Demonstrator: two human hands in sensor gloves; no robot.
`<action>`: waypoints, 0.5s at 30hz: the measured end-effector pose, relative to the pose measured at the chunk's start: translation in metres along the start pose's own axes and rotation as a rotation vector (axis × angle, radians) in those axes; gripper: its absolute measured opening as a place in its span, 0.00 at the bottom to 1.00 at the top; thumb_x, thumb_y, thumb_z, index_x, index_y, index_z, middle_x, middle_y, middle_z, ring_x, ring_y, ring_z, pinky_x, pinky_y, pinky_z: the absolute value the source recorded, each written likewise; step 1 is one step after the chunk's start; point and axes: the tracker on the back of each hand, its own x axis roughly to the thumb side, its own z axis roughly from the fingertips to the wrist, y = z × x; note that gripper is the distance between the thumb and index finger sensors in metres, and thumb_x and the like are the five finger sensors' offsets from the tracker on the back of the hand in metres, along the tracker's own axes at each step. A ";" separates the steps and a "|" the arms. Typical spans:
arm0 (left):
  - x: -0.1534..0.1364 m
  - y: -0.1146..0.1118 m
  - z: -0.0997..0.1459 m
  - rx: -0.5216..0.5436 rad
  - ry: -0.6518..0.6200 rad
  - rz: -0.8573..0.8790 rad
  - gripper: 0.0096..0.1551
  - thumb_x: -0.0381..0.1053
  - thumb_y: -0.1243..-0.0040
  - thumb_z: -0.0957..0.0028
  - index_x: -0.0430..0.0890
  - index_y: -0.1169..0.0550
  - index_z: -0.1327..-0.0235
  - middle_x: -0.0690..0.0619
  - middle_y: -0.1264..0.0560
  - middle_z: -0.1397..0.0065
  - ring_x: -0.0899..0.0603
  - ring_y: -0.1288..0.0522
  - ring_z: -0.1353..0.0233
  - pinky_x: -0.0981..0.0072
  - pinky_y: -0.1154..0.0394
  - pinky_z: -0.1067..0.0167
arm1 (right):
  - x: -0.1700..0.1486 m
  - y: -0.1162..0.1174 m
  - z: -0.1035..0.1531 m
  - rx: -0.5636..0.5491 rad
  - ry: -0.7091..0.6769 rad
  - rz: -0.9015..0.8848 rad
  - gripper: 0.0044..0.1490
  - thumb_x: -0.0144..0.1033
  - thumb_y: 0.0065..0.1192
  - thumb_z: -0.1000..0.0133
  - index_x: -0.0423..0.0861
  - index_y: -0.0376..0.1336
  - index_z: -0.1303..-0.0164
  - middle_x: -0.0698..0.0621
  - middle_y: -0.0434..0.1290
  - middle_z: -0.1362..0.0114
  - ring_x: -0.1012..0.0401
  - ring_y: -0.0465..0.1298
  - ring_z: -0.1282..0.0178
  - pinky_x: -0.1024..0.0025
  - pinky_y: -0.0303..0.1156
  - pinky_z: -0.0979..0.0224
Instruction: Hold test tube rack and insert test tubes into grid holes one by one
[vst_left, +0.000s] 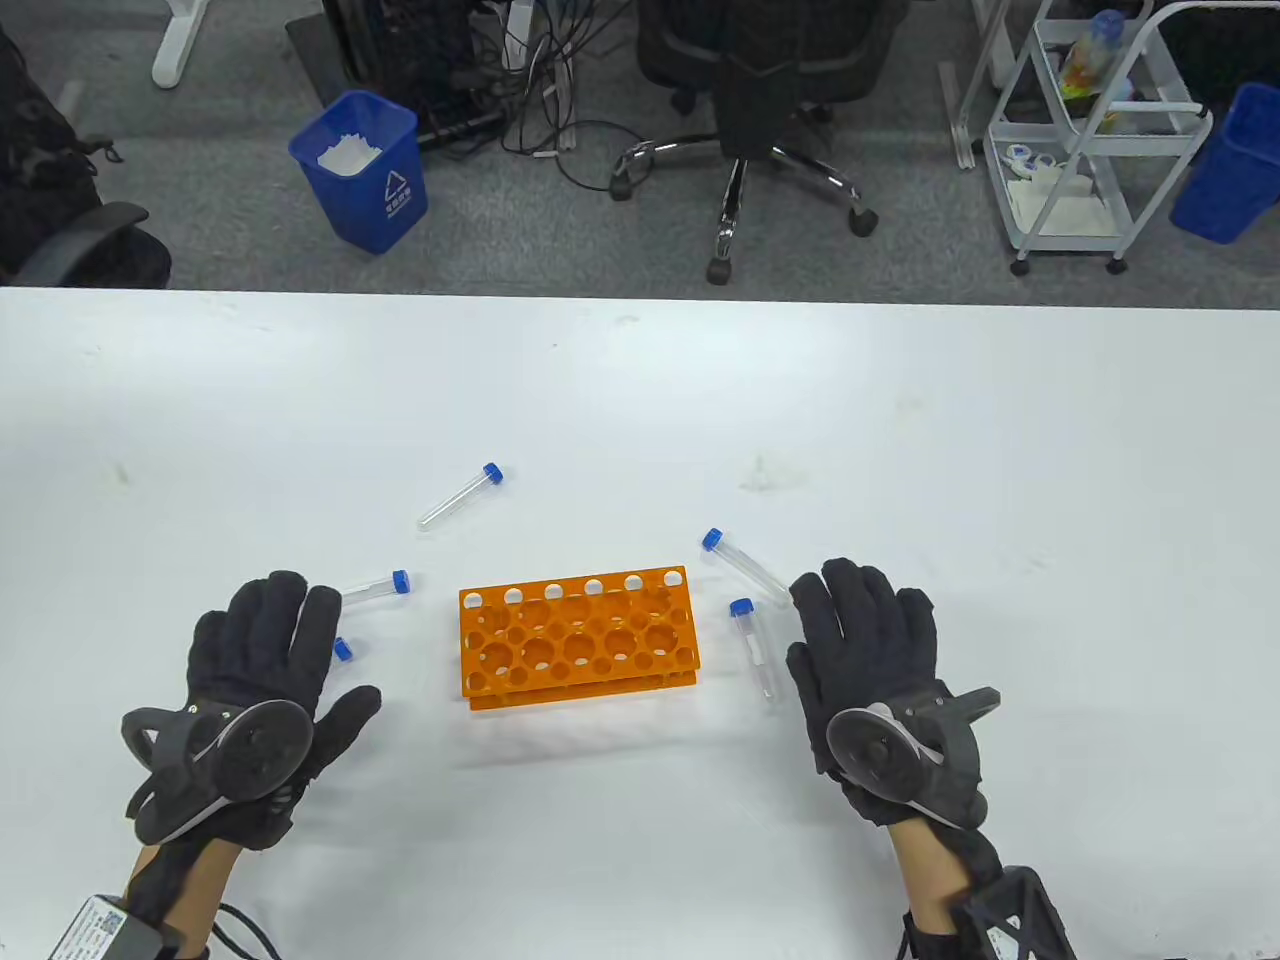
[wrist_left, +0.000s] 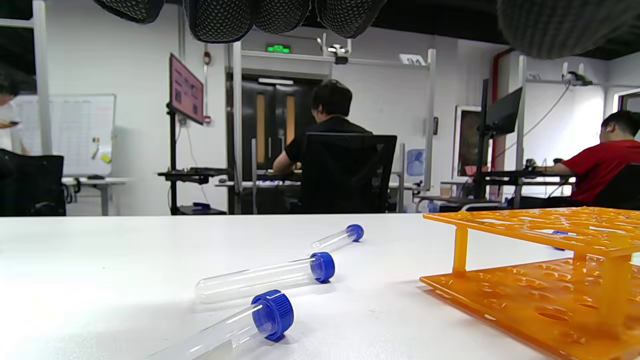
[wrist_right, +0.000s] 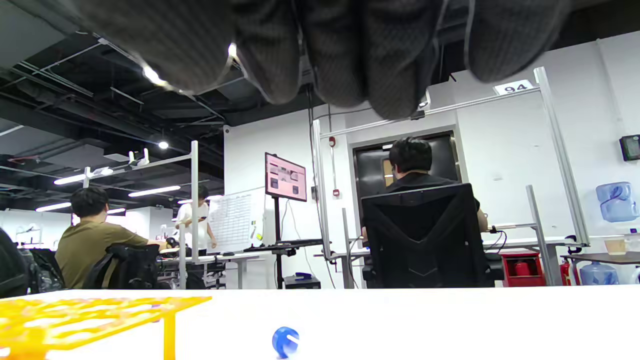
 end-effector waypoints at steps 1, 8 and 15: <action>0.000 0.000 0.000 -0.001 0.000 0.002 0.56 0.79 0.49 0.62 0.55 0.44 0.21 0.40 0.51 0.17 0.32 0.44 0.16 0.31 0.42 0.25 | 0.000 0.000 0.000 0.001 0.000 -0.002 0.38 0.46 0.59 0.49 0.47 0.60 0.27 0.37 0.63 0.19 0.36 0.66 0.23 0.22 0.59 0.30; 0.001 -0.001 -0.001 -0.007 -0.006 0.022 0.56 0.78 0.49 0.62 0.55 0.44 0.21 0.41 0.50 0.17 0.32 0.43 0.16 0.32 0.41 0.25 | 0.001 0.001 0.000 0.006 -0.003 -0.005 0.38 0.46 0.59 0.49 0.47 0.60 0.28 0.37 0.63 0.19 0.36 0.67 0.23 0.23 0.59 0.30; 0.009 0.001 -0.002 0.015 -0.035 0.168 0.55 0.77 0.48 0.61 0.54 0.42 0.22 0.41 0.48 0.18 0.33 0.39 0.17 0.34 0.38 0.26 | 0.002 0.001 0.000 0.009 -0.004 -0.012 0.38 0.46 0.59 0.49 0.47 0.61 0.28 0.37 0.63 0.19 0.36 0.67 0.24 0.23 0.59 0.30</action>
